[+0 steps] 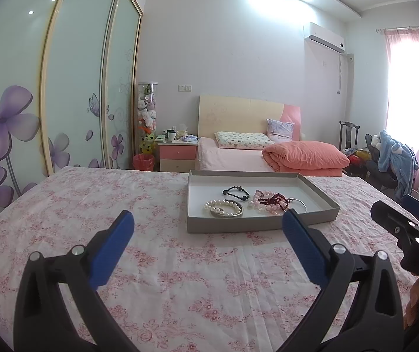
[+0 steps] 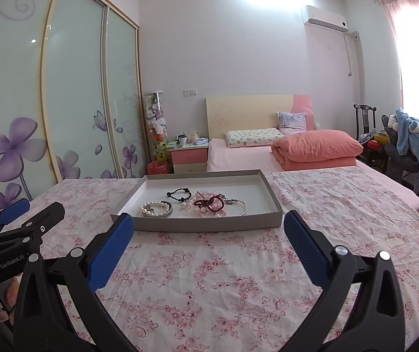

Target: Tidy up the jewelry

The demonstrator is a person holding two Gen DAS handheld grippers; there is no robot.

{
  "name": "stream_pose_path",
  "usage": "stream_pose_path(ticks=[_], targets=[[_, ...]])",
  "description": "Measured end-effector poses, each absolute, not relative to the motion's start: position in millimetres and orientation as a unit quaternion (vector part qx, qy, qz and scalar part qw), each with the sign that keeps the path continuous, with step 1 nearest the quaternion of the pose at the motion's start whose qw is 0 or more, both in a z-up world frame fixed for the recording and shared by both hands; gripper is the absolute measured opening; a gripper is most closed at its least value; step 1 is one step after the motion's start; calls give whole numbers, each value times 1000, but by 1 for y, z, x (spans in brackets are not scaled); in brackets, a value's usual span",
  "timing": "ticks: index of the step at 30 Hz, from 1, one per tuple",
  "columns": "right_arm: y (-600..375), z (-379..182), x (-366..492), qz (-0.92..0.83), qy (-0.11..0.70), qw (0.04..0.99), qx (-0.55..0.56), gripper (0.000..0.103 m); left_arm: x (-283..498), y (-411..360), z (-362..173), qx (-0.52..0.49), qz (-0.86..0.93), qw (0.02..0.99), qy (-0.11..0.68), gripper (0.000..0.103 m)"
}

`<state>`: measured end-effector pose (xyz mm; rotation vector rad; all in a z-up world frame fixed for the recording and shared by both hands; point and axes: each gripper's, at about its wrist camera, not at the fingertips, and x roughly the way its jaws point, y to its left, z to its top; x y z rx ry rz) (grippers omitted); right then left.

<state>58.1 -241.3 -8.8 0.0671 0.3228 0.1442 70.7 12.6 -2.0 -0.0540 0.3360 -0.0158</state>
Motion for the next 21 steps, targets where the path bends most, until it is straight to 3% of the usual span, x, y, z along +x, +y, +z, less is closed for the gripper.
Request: stream_pose_path(ticks=[21], targets=[[-241, -9, 58, 71, 161, 984, 34, 101, 71, 11, -2, -27, -9, 985, 168, 99]])
